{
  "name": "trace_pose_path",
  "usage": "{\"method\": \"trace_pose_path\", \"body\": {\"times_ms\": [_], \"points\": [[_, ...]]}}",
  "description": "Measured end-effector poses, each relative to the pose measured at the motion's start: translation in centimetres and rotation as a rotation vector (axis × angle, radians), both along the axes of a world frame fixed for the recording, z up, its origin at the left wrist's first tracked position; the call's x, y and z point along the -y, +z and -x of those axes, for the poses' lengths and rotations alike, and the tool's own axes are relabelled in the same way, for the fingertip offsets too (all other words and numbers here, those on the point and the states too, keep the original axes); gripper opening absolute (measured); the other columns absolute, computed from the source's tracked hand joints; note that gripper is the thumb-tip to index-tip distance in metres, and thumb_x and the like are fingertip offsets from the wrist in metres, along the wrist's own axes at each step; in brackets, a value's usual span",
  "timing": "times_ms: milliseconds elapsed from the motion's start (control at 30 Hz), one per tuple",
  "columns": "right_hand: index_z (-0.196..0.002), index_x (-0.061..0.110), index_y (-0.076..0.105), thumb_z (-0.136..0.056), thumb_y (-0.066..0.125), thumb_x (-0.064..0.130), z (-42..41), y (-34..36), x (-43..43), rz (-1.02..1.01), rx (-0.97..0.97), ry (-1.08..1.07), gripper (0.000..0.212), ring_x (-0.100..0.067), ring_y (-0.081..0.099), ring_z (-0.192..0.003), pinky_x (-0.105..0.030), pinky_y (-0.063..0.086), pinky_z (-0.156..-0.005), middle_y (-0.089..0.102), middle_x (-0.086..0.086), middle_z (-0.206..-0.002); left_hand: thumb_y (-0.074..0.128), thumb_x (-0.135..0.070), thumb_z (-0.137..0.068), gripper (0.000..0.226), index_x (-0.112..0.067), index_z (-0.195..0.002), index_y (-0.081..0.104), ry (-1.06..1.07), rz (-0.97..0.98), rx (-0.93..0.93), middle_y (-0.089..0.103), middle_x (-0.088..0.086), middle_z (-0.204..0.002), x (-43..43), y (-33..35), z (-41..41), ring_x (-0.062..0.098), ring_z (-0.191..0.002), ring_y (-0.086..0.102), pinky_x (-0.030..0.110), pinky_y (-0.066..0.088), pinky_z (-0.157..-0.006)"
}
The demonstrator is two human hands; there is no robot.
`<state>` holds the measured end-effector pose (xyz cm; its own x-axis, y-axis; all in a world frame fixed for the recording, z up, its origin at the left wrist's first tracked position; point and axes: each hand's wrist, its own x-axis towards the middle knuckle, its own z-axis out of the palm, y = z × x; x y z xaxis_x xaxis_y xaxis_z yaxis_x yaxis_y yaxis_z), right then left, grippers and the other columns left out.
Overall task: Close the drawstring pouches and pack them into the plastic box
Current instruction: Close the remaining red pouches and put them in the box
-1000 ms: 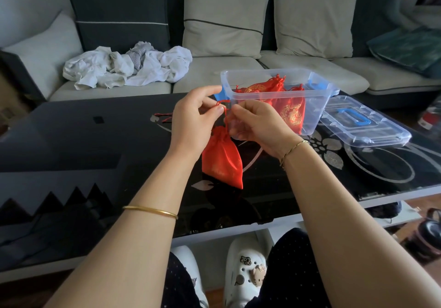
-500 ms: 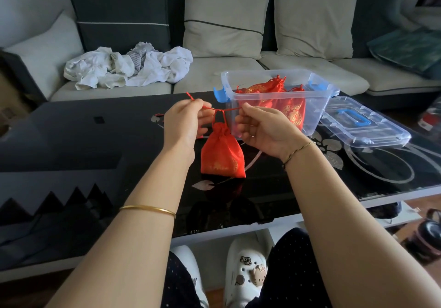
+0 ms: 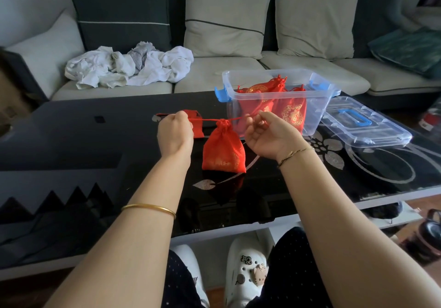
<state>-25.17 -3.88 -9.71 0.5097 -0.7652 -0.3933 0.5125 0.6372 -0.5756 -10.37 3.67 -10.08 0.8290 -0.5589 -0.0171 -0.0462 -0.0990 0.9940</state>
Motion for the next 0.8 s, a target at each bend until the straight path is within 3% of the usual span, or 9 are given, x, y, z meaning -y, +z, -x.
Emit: {"method": "trace_pose_path", "body": {"times_ms": [100,200,300,433,567,667,800], "points": [[-0.062,0.009,0.043,-0.096,0.046,0.011,-0.1,-0.4,0.2,-0.122,0.114,-0.028,0.035,-0.018,0.063,-0.044,-0.018,0.051,-0.044,0.066,-0.012,-0.06,0.036,-0.015,-0.088,0.035,-0.016,-0.052,0.033,0.029,0.022,-0.018,0.036,0.002,-0.054,0.2,-0.2,0.0,0.017,-0.048,0.029,0.027,0.023,-0.05],[-0.064,0.008,0.044,-0.096,0.045,0.007,-0.4,-1.0,0.4,-0.169,0.08,-0.073,0.032,-0.016,0.059,-0.042,-0.018,0.049,-0.042,0.061,-0.011,-0.054,0.034,-0.012,-0.089,0.034,-0.016,-0.055,0.031,0.083,0.05,-0.115,0.034,0.001,-0.054,0.4,-0.2,0.0,0.016,-0.046,0.027,0.027,0.021,-0.048],[-0.066,0.008,0.044,-0.098,0.042,0.01,-0.6,-1.4,0.5,-0.191,0.04,-0.106,0.032,-0.013,0.054,-0.046,-0.017,0.046,-0.041,0.056,-0.008,-0.058,0.033,-0.012,-0.092,0.031,-0.014,-0.063,0.042,0.074,0.093,-0.196,0.053,0.002,-0.059,0.1,0.4,0.7,0.014,-0.049,0.044,0.025,0.033,-0.05],[-0.071,0.007,0.046,-0.096,0.043,0.007,-0.8,-1.4,0.6,-0.109,-0.014,-0.129,0.025,-0.012,0.052,-0.047,-0.016,0.046,-0.039,0.054,-0.006,-0.065,0.031,-0.009,-0.093,0.028,-0.015,-0.068,0.042,-0.161,0.331,-0.399,0.072,0.004,-0.081,-0.3,1.3,1.4,0.016,-0.082,0.071,0.027,0.051,-0.077],[-0.07,0.008,0.047,-0.097,0.045,0.011,-0.6,-0.3,0.6,0.087,-0.037,-0.142,0.028,-0.012,0.057,-0.043,-0.018,0.047,-0.041,0.059,-0.009,-0.069,0.037,-0.019,-0.1,0.033,-0.013,-0.069,0.048,-0.338,0.387,-0.275,0.062,0.001,-0.06,-0.2,1.6,1.2,0.018,-0.065,0.068,0.031,0.056,-0.074],[-0.069,0.008,0.052,-0.097,0.048,0.018,-0.6,1.1,0.0,0.305,-0.137,-0.134,0.03,-0.012,0.057,-0.05,-0.017,0.047,-0.044,0.061,-0.008,-0.07,0.045,-0.015,-0.097,0.026,-0.006,-0.078,0.062,-0.444,0.339,-0.183,0.056,0.003,-0.063,-0.3,1.7,1.6,0.014,-0.058,0.059,0.032,0.054,-0.069],[-0.067,0.011,0.059,-0.094,0.054,0.025,-1.2,1.9,-0.7,0.574,-0.347,-0.11,0.031,-0.014,0.046,-0.052,-0.024,0.035,-0.05,0.056,-0.002,-0.061,0.058,-0.012,-0.091,0.013,-0.005,-0.088,0.068,-0.563,0.178,0.045,0.06,0.0,-0.066,-0.7,1.8,2.0,0.008,-0.056,0.056,0.028,0.052,-0.065]]}}
